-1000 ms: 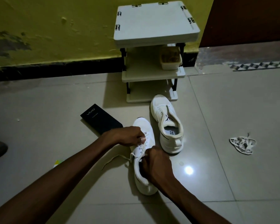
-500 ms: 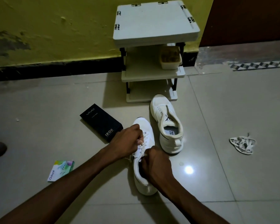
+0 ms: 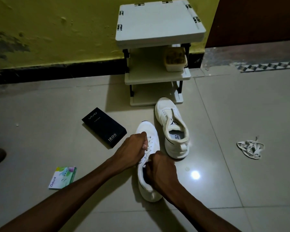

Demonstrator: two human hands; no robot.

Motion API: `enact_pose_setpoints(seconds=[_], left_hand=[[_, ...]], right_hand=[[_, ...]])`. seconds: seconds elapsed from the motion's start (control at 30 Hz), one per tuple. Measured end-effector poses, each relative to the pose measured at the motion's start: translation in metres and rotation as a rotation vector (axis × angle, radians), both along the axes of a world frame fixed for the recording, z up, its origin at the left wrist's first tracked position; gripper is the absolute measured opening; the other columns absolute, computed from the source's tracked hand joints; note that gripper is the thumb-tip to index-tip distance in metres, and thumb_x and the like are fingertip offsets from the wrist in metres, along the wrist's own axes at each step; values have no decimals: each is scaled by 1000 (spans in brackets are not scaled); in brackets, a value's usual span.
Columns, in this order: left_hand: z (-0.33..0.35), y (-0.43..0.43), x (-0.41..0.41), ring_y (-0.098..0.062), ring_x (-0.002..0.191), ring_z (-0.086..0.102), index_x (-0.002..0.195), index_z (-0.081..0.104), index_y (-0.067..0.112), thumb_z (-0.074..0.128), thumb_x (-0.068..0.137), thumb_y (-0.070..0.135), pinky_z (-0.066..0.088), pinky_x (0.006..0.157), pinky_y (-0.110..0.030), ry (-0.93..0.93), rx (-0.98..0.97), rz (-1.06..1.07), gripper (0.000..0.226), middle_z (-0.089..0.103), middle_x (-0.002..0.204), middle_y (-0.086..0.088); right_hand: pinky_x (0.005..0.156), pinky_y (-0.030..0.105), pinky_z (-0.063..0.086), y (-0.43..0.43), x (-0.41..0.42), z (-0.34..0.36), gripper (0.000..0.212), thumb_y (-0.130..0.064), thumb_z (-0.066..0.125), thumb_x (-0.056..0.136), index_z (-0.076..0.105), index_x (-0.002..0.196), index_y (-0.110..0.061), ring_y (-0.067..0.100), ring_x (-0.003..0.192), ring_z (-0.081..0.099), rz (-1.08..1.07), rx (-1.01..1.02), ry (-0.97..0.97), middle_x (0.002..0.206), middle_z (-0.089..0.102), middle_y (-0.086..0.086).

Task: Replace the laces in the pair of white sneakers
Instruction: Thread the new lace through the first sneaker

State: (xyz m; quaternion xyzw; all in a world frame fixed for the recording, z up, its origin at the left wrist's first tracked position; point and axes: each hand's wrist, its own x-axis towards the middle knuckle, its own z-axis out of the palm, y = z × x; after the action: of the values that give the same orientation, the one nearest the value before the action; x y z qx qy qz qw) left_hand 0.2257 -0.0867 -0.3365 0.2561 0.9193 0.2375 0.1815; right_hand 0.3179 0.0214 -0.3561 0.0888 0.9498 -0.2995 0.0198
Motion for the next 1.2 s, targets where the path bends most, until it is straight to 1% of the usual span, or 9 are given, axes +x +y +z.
enact_pose_setpoints(seconds=[0.13,0.27,0.33,0.5,0.67,0.93,1.03,1.1,1.2], left_hand=[[1,9,-8,-33,78,59,86,41,12,50,74,1,46,64,-37,19,-187,-102,19,62,86,-11],[0,18,-17,-32,72,53,85,36,12,50,80,9,37,59,-34,117,-380,-201,15,43,75,-5],[2,22,-23,-28,69,47,80,37,14,51,83,13,34,60,-33,131,-431,-223,14,37,71,0],[12,23,-30,-19,75,54,68,43,26,53,84,13,34,58,-27,14,-306,-199,22,48,69,8],[28,6,-26,0,65,56,77,64,23,63,84,9,39,60,-19,23,-76,-68,16,67,75,9],[10,-15,2,-7,69,65,80,75,22,70,79,18,51,66,-22,21,42,2,6,72,75,5],[10,-12,7,-16,77,65,85,73,17,63,84,21,50,71,-28,115,-41,-61,10,72,82,-1],[9,-7,9,-24,82,63,86,67,10,55,87,19,50,74,-34,127,-119,-63,15,69,86,-7],[5,-5,13,-29,84,61,83,55,8,50,90,20,47,74,-36,67,-186,-61,14,65,90,-12]], right_hand=[[69,27,39,-4,1,-1,13,-17,53,92,61,92,-6,30,87,59,5,31,-22,94,60,13],[55,26,48,-8,-2,-15,14,-12,82,69,71,74,-4,23,65,68,-56,-22,6,72,68,11],[68,30,48,-8,-1,-18,15,-15,72,81,71,88,-1,29,80,69,-51,-67,-30,86,70,15],[61,27,46,-3,0,-14,15,-18,75,75,68,82,-6,26,71,67,-55,-22,86,79,68,10],[68,24,33,3,2,-3,21,-29,60,86,63,95,-9,26,92,62,-23,-32,14,100,63,9],[73,28,39,3,2,-7,28,-31,48,90,64,97,-10,26,94,61,-1,-46,-45,99,64,9],[64,27,37,2,2,2,13,-22,65,85,64,86,-9,26,88,65,-16,26,30,88,64,9],[59,22,32,4,0,4,25,-25,83,68,69,79,-7,17,83,69,-20,118,73,82,69,7],[65,17,28,1,2,1,24,-26,65,85,68,98,-7,21,92,64,1,-43,-25,99,68,9]])
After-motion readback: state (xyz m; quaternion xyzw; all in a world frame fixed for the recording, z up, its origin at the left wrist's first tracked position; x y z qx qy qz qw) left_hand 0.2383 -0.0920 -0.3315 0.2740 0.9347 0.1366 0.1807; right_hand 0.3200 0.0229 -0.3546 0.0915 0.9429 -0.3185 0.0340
